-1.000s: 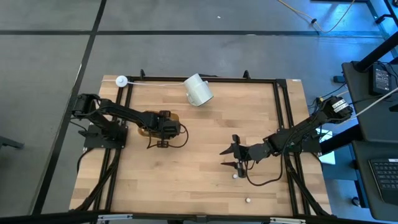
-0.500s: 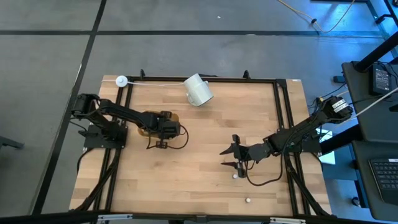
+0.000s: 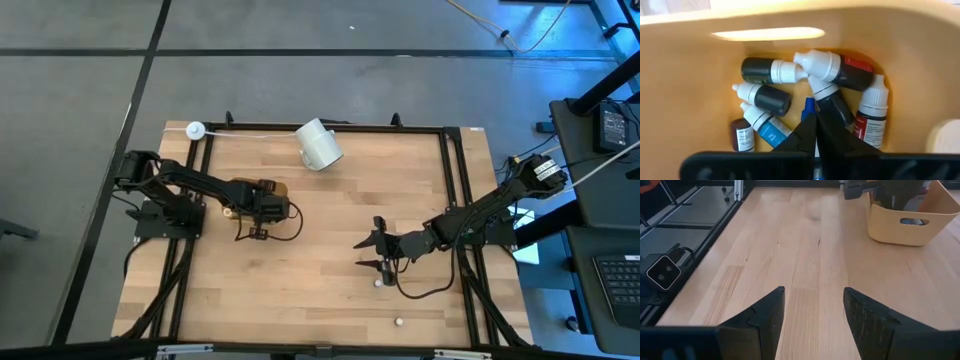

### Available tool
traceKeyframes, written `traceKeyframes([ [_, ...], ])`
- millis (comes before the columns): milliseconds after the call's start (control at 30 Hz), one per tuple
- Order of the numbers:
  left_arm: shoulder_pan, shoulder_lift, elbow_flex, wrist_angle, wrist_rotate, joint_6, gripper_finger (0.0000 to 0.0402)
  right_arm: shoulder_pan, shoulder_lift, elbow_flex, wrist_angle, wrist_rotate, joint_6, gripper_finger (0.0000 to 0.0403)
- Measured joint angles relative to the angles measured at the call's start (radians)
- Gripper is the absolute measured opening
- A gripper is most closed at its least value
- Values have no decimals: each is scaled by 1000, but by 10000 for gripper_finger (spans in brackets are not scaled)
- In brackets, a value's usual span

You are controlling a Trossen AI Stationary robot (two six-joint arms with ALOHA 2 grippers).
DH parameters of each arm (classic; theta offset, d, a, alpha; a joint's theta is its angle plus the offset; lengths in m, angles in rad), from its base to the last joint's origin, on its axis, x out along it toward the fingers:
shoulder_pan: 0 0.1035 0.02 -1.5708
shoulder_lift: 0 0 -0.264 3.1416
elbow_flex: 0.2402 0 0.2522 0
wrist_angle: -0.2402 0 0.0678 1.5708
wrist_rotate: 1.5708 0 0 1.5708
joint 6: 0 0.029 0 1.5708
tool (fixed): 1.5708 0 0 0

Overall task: Pick & Place food coloring
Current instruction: Put the large blue food coloring bottle into the bin

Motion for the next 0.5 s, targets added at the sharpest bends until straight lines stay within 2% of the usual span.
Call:
traceKeyframes([
  [333, 0, -15, 0, 8, -118, 0, 9, 0, 0, 0, -1, 0, 0, 204],
  [500, 0, -18, 0, 9, -129, -15, 23, 0, 0, 0, -1, 0, 2, 204],
])
